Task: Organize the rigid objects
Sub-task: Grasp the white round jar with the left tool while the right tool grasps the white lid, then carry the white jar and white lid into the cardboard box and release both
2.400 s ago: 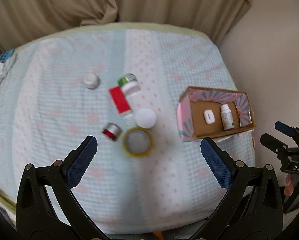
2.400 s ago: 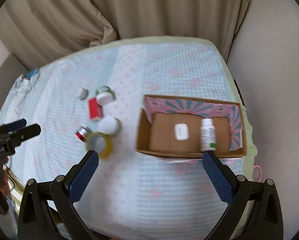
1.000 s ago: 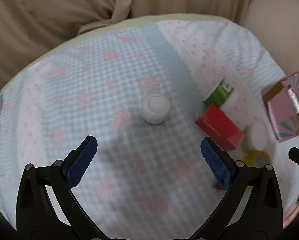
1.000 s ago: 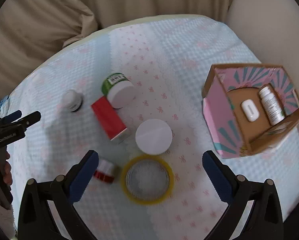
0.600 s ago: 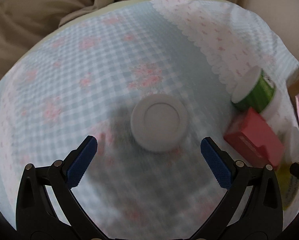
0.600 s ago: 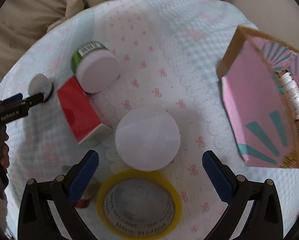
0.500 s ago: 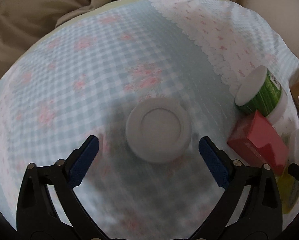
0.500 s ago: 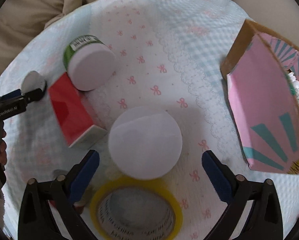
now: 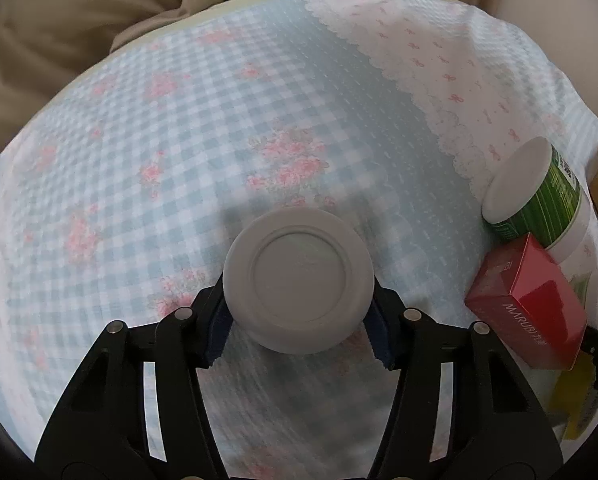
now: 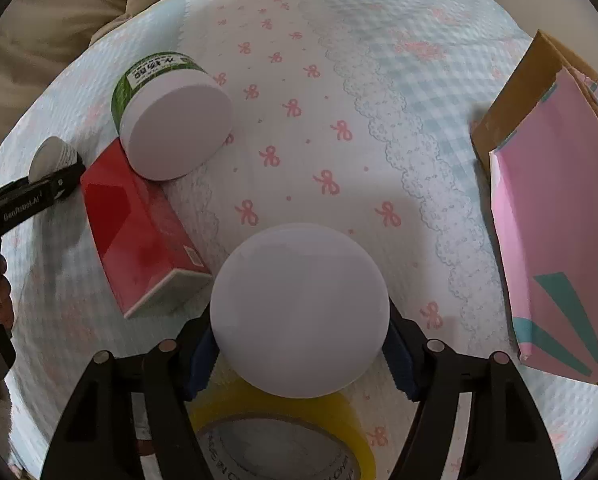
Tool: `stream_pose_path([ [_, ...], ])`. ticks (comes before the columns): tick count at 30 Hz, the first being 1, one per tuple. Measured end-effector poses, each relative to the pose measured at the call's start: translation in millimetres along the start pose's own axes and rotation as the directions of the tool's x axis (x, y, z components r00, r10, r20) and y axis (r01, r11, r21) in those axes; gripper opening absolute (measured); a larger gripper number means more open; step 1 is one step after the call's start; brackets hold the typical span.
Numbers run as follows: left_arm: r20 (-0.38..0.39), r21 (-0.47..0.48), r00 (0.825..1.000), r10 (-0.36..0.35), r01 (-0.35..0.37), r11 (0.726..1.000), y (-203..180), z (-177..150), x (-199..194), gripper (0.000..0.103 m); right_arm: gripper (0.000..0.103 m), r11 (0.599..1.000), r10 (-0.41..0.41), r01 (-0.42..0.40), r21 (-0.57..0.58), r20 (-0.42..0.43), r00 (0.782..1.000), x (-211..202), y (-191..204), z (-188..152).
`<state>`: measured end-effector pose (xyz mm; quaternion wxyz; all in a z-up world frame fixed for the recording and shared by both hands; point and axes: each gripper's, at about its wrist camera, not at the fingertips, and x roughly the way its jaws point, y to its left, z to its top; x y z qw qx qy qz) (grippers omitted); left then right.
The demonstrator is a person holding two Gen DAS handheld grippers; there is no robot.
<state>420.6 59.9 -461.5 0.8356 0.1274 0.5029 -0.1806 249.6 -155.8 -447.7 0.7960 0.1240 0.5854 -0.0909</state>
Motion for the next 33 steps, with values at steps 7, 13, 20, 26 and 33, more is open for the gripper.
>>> stream_pose_path([
  [7, 0.007, -0.011, 1.0, 0.013, -0.013, 1.0, -2.1, -3.2, -10.2, 0.053, 0.067, 1.0, 0.009, -0.009, -0.006, 0.007, 1.0, 2.8, 8.1, 16.7],
  [13, 0.017, -0.016, 1.0, 0.013, -0.012, 1.0, -5.1, -9.1, -37.5, 0.053, 0.067, 1.0, 0.02, -0.02, 0.014, 0.051, 0.999, -23.6, 3.0, 13.4],
  [20, 0.065, -0.035, 0.998, -0.004, 0.006, 0.999, -14.8, -11.9, -96.7, 0.053, 0.067, 0.999, 0.033, -0.034, 0.008, 0.109, 0.994, -68.8, 1.6, 5.1],
  [26, 0.11, -0.033, 0.994, -0.026, 0.03, 0.999, -30.1, -14.8, -173.4, 0.053, 0.066, 0.998, 0.052, -0.055, 0.015, 0.16, 0.986, -129.2, 0.6, -10.1],
  [33, 0.125, -0.035, 0.989, -0.08, 0.085, 0.996, -58.9, -32.3, -266.6, 0.053, 0.066, 0.998, 0.06, -0.062, 0.004, 0.18, 0.982, -213.5, -5.4, -28.8],
])
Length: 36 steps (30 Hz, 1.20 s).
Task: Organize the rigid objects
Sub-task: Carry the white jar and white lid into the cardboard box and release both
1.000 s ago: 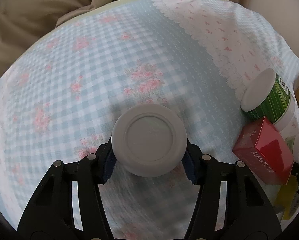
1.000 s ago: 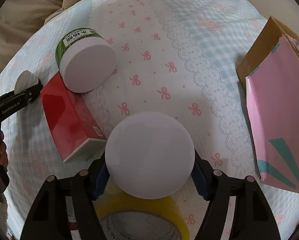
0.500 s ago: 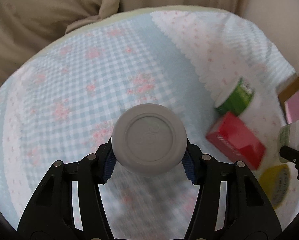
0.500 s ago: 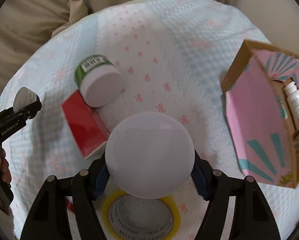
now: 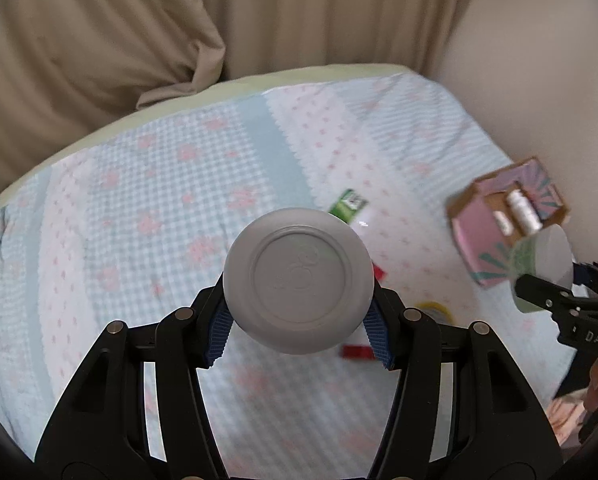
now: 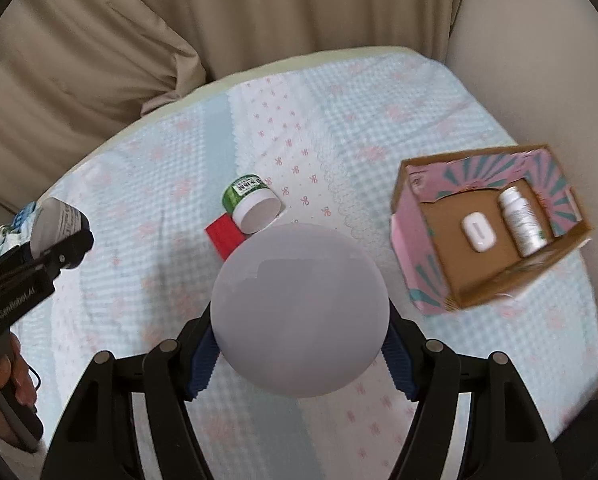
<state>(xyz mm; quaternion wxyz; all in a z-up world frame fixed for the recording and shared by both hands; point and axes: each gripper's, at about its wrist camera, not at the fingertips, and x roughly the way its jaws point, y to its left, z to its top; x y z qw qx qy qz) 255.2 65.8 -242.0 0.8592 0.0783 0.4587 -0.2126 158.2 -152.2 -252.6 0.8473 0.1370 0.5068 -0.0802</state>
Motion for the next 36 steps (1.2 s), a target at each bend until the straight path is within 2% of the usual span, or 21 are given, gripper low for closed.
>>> stream_pose_path([
  [4, 0.014, -0.013, 0.999, -0.031, 0.031, 0.999, -22.3, -12.0, -39.5, 0.053, 0.066, 1.0, 0.023, -0.023, -0.006, -0.003, 1.0, -35.5, -6.1, -4.2],
  [11, 0.028, -0.037, 0.998, -0.049, 0.05, 0.998, -69.8, -15.6, -76.6, 0.053, 0.066, 0.999, 0.033, -0.033, 0.003, 0.025, 0.999, -76.6, -38.8, -7.3],
  [18, 0.046, -0.073, 0.998, -0.04, 0.044, 0.996, -144.8, -3.9, -89.4, 0.053, 0.066, 0.999, 0.047, -0.046, -0.02, 0.04, 0.998, -103.9, -107.7, 3.8],
  [21, 0.051, -0.098, 0.998, -0.026, 0.031, 0.995, -180.9, 2.2, -86.1, 0.053, 0.067, 0.997, 0.066, -0.065, -0.039, 0.03, 0.997, -104.7, -145.5, 15.5],
  [26, 0.025, -0.134, 1.0, -0.016, 0.019, 0.991, -239.5, 13.8, -57.2, 0.053, 0.067, 0.996, 0.081, -0.08, -0.03, 0.006, 0.997, -89.4, -215.5, 33.4],
  [31, -0.007, -0.162, 1.0, -0.018, 0.017, 0.987, -276.6, 24.8, -27.8, 0.053, 0.067, 0.997, 0.072, -0.072, -0.023, -0.028, 0.997, -71.3, -266.4, 49.0],
  [36, -0.059, -0.145, 0.998, -0.024, 0.016, 0.989, -304.7, 37.8, 4.2, 0.053, 0.067, 0.997, 0.072, -0.071, 0.011, -0.046, 0.996, -58.4, -306.8, 64.0],
])
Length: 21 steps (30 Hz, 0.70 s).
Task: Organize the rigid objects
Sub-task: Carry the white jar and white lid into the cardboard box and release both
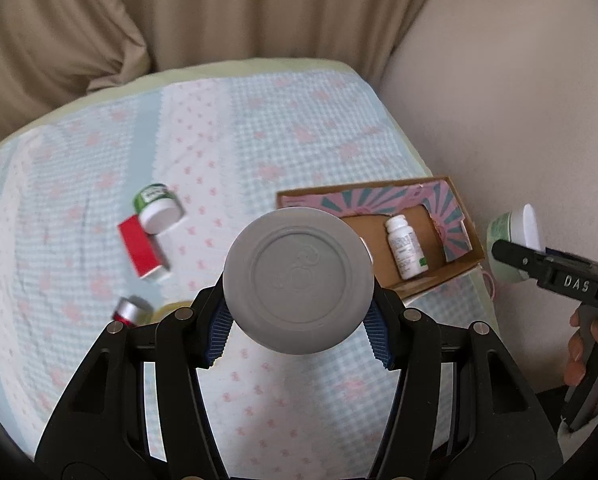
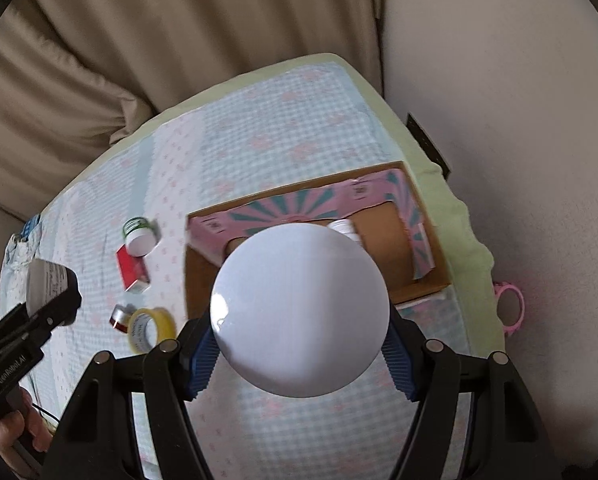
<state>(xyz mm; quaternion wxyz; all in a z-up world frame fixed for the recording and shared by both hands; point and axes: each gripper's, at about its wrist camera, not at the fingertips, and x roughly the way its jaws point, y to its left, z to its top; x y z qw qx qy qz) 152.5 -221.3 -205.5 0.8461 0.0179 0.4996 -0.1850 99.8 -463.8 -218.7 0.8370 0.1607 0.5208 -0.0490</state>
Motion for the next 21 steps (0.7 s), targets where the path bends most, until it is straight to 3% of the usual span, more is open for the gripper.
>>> stream_pose_path([
  [14, -0.18, 0.115, 0.984, -0.009, 0.03, 0.993, -51.4, 31.2, 128.4, 0.053, 0.067, 0.986, -0.01, 0.028, 0.166, -0.109, 0.994, 76.5, -73.0, 24.4],
  [17, -0.229, 0.145, 0.973, -0.002, 0.036, 0.989, -57.5, 30.1, 162.6, 0.053, 0.067, 0.981, -0.005, 0.033, 0.192, -0.144, 0.99, 100.1, -79.4, 27.8],
  [21, -0.335, 0.168, 0.942, 0.02, 0.038, 0.985, -61.5, 23.9, 209.0, 0.053, 0.067, 0.974, 0.001, 0.038, 0.224, -0.174, 0.985, 125.6, -84.5, 30.2],
])
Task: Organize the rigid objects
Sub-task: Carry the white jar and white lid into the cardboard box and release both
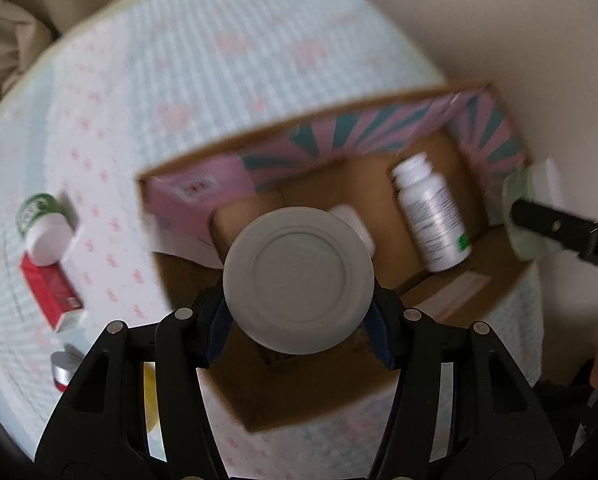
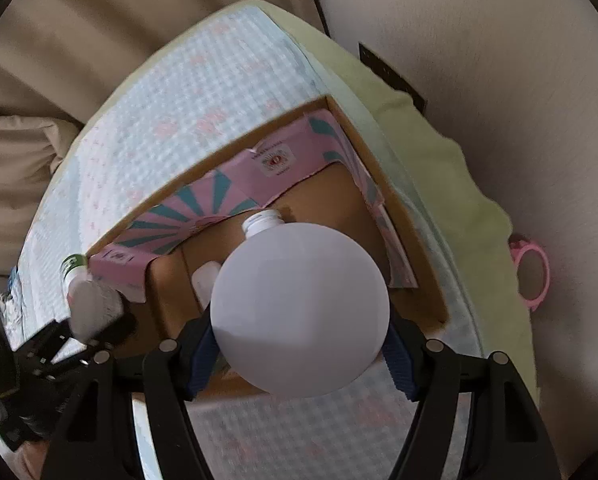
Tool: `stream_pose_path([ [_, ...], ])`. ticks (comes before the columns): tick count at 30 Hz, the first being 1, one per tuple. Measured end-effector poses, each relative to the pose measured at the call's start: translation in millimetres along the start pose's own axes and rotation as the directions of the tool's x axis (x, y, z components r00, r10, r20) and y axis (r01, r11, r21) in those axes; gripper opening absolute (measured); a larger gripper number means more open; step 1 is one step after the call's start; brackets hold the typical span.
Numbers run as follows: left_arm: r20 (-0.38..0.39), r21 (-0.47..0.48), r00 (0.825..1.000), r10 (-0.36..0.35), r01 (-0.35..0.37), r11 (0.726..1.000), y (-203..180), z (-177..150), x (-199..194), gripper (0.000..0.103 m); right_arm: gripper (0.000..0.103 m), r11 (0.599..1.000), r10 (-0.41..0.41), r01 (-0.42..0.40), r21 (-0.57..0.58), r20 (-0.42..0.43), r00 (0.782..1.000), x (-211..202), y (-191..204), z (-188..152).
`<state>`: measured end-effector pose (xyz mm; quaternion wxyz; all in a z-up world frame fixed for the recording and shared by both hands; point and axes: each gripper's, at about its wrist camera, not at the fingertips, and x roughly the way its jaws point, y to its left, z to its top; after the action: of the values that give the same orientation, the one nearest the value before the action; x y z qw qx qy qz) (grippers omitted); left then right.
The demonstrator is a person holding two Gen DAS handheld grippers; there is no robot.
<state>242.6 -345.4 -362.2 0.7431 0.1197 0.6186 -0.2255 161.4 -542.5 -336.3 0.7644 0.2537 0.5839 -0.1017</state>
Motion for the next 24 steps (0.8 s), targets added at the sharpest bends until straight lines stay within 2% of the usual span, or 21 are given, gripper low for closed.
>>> stream_pose_path([
  [3, -0.074, 0.024, 0.997, 0.007, -0.005, 1.0, -0.7, 1.1, 27.0, 0.053, 0.067, 0.999, -0.001, 0.002, 0.044, -0.03, 1.0, 20.0, -4.9, 2.6],
  [9, -0.101, 0.093, 0.995, 0.022, -0.012, 0.996, -6.2, -0.9, 36.2, 0.053, 0.067, 0.997, 0.014, -0.01, 0.073, -0.05, 0.999, 32.7, -7.3, 4.1],
  [12, -0.103, 0.087, 0.995, -0.013, 0.022, 0.996, -6.9, 0.6, 33.0, 0.053, 0.068, 0.997, 0.01, -0.006, 0.077, -0.048, 0.999, 32.4, -6.2, 6.6],
  [13, -0.1, 0.088, 0.995, -0.013, 0.022, 0.996, -7.5, 1.4, 31.3, 0.053, 0.078, 0.997, 0.01, -0.006, 0.079, -0.051, 0.999, 31.9, -5.9, 7.4],
  [14, -0.1, 0.097, 0.995, -0.005, 0.014, 0.995, -9.0, 1.8, 29.0, 0.056, 0.097, 0.997, 0.017, -0.014, 0.082, -0.033, 0.999, 28.7, -5.7, 8.4],
  [15, -0.099, 0.109, 0.995, 0.007, 0.003, 0.994, -10.8, 2.2, 26.5, 0.083, 0.103, 0.997, 0.02, -0.018, 0.082, -0.014, 1.0, 26.7, -4.6, 8.9],
  [16, -0.089, 0.119, 0.996, 0.022, -0.011, 0.993, -12.1, 2.5, 22.4, 0.1, 0.103, 0.997, 0.019, -0.02, 0.077, 0.017, 1.0, 21.3, -4.0, 10.6],
  [19, -0.029, 0.098, 0.999, -0.016, 0.018, 0.995, -8.1, 0.2, 0.6, 0.103, 0.103, 0.997, 0.022, -0.027, 0.066, 0.079, 0.997, 7.4, -3.6, 13.5],
  [24, 0.011, 0.049, 1.0, -0.014, 0.014, 0.999, 1.5, -4.7, -19.7, 0.103, 0.103, 0.998, 0.019, -0.024, 0.053, 0.103, 0.995, -3.6, -5.3, 9.2],
])
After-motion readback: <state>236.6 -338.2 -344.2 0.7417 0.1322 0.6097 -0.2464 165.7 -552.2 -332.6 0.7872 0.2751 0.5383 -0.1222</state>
